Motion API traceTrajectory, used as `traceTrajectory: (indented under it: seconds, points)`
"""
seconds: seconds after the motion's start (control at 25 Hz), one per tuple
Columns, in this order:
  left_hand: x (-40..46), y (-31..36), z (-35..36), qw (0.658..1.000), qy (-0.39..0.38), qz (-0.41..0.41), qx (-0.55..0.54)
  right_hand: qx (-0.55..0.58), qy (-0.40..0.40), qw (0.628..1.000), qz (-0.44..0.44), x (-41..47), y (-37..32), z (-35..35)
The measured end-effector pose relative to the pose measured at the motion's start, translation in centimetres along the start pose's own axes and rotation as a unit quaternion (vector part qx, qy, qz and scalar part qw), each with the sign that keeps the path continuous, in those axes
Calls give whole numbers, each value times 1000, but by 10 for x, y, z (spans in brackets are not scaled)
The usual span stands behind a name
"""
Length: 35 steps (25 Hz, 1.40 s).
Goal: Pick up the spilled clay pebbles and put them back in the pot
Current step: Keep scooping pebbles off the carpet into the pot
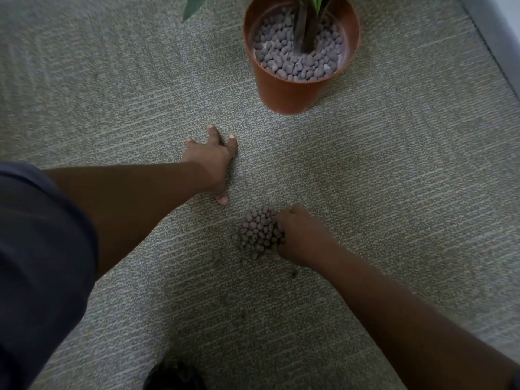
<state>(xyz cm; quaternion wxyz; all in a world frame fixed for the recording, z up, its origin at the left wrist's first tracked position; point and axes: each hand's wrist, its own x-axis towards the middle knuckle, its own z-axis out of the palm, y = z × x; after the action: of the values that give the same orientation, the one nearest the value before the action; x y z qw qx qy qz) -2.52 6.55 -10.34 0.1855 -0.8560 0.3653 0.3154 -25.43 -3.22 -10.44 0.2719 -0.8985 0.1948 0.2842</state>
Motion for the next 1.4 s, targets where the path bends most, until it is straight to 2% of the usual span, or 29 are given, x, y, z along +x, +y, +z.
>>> traceTrajectory:
  seconds: [0.28,0.48,0.6,0.84,1.2,1.32,1.4]
  points:
    - [0,-1,1,1000,2,2,5,-5,26,1000,-6,-5,-2,15]
    - [-1,0,0,1000,7,0,12,7,91,996,18,-1,4,6]
    - [-1,0,-1,1000,7,-4,12,27,100,994,24,4,8,-1]
    - [-2,1,-1,1000,11,-2,21,-4,69,998,-15,5,4,-3]
    - [-1,1,-1,1000,15,2,28,-45,115,991,-40,9,6,-12]
    - [-2,1,-1,1000,13,4,24,-23,122,991,-42,7,3,-21]
    - [-3,2,-2,999,16,0,35,6,165,985,-53,7,-2,-41]
